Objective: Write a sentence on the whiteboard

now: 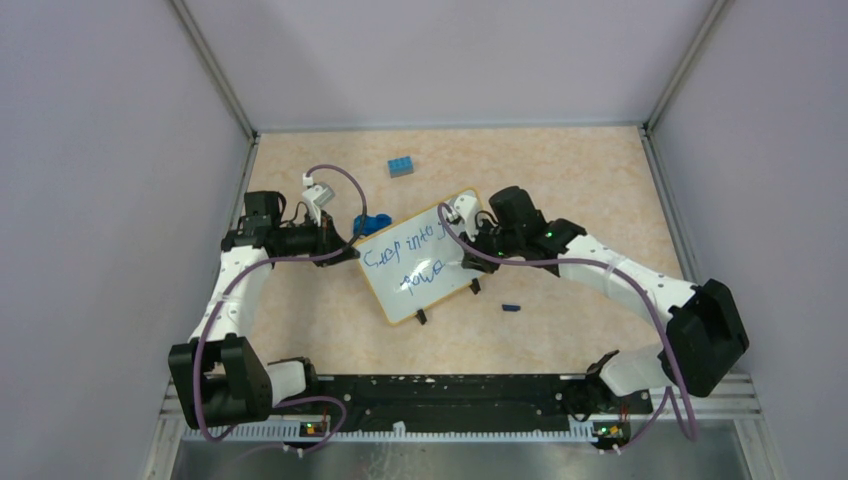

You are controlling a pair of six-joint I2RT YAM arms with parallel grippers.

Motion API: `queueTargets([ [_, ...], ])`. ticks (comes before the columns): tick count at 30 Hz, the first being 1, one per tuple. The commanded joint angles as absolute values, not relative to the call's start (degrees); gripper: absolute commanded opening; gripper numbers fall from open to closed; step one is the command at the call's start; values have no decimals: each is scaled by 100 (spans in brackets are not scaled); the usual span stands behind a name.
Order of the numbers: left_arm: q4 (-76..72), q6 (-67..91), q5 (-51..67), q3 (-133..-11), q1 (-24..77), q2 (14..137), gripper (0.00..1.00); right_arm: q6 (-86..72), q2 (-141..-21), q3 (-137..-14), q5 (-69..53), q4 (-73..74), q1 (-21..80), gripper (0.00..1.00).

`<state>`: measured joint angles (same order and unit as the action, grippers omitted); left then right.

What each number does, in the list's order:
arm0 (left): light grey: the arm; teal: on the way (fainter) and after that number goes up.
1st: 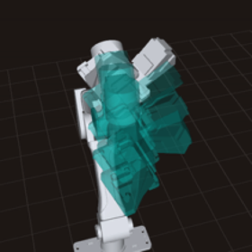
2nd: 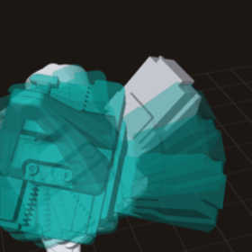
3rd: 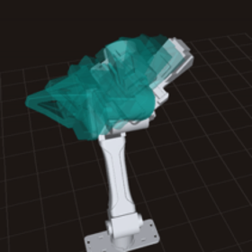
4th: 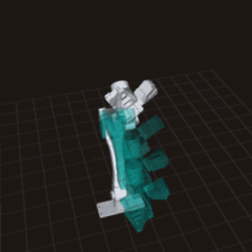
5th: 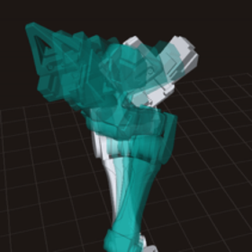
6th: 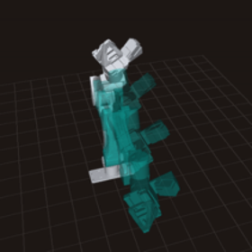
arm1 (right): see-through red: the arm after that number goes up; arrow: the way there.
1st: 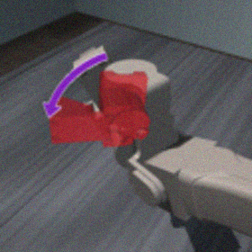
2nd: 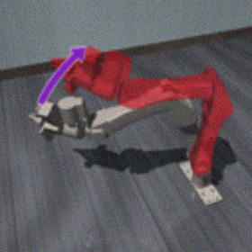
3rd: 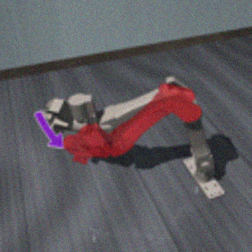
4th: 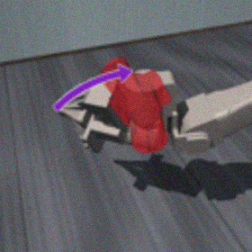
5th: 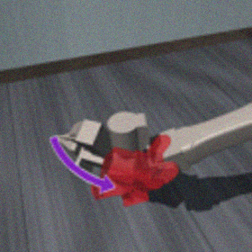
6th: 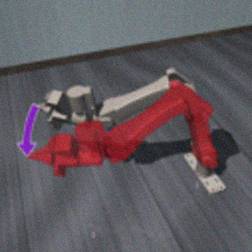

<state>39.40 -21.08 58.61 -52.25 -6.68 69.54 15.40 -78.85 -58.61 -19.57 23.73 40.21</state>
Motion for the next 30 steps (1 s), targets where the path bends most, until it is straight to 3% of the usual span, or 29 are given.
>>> queueTargets([
  [1,3929,-2285,5658,-5106,-615,6985,0,1573,-7902,-6169,-2017,2140,3999,0],
  [30,3929,-2294,5669,-5108,-613,7020,0,1604,-8028,-6076,-1596,2134,3939,0],
])
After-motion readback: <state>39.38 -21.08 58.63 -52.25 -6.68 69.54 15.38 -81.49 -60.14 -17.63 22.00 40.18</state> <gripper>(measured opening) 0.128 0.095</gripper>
